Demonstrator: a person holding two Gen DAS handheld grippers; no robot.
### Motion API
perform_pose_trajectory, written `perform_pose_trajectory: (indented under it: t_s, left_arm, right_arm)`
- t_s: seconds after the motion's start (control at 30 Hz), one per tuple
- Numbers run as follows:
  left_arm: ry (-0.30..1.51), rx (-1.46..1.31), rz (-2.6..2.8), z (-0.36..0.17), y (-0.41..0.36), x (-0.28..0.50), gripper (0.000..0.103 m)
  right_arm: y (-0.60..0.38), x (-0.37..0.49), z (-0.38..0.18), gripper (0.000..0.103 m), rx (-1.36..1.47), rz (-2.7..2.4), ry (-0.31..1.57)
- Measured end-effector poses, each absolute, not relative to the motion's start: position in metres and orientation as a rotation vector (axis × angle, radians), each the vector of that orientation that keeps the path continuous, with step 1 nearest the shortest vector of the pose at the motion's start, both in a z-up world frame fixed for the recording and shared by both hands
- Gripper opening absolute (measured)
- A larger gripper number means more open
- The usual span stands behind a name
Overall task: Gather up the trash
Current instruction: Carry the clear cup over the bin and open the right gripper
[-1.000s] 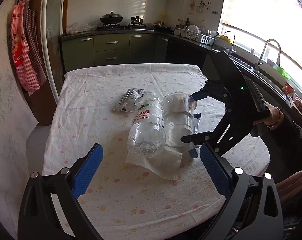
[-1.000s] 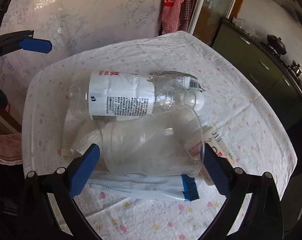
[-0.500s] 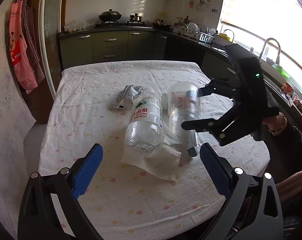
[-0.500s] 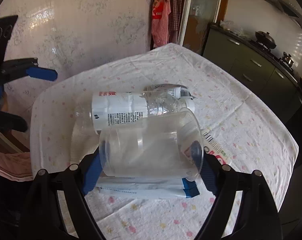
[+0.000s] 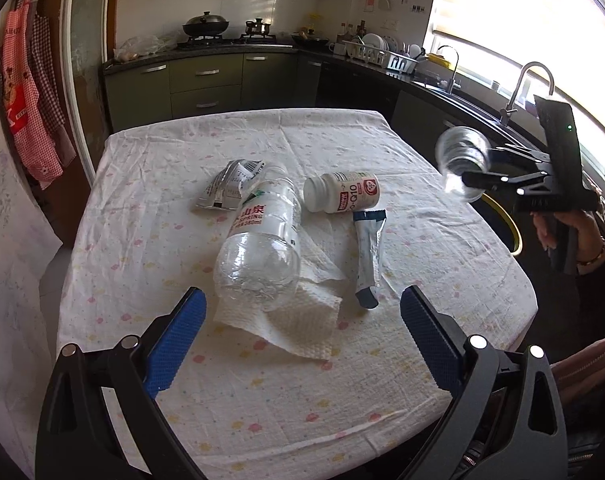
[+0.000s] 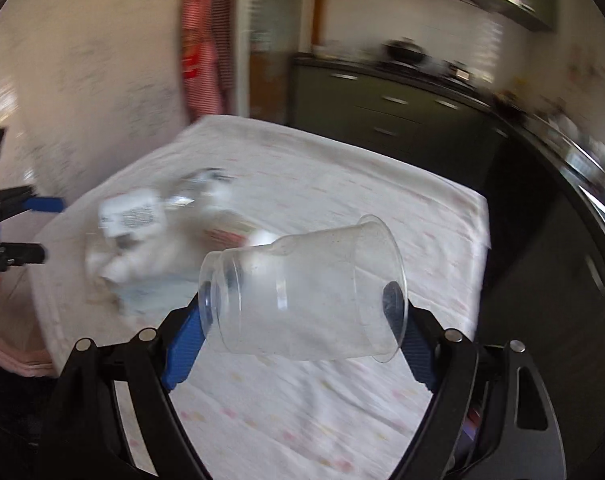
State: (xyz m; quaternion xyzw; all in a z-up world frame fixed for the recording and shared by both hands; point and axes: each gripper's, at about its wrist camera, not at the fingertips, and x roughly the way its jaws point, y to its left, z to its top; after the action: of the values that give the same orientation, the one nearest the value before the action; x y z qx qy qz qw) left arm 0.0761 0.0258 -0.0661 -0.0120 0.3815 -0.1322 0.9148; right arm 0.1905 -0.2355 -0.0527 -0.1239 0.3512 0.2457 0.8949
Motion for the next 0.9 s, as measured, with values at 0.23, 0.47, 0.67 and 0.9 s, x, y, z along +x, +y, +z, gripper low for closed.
perform_pose_trajectory:
  t_s: [0.23, 0.47, 0.67, 0.9]
  left_arm:
    - [0.800, -0.016, -0.292, -0.068, 0.011, 0.083, 0.096]
    - [0.806, 0.022, -0.315, -0.067, -0.005, 0.084, 0.096]
    - [0.803, 0.019, -0.311, -0.065, -0.002, 0.084, 0.096]
    - [0.810, 0.013, -0.311, -0.068, 0.000, 0.085, 0.096]
  right_arm:
    - [-0.349, 0.198, -0.081, 0.080, -0.184, 0.131, 0.842]
    - [-0.399, 0.210, -0.113, 0.080, -0.147, -0.042, 0.924]
    - [-0.413, 0.223, -0.131, 0.086, -0.145, -0.107, 0.966]
    - [-0.403, 0.206, -0.115, 0.086, -0.120, -0.123, 0.915]
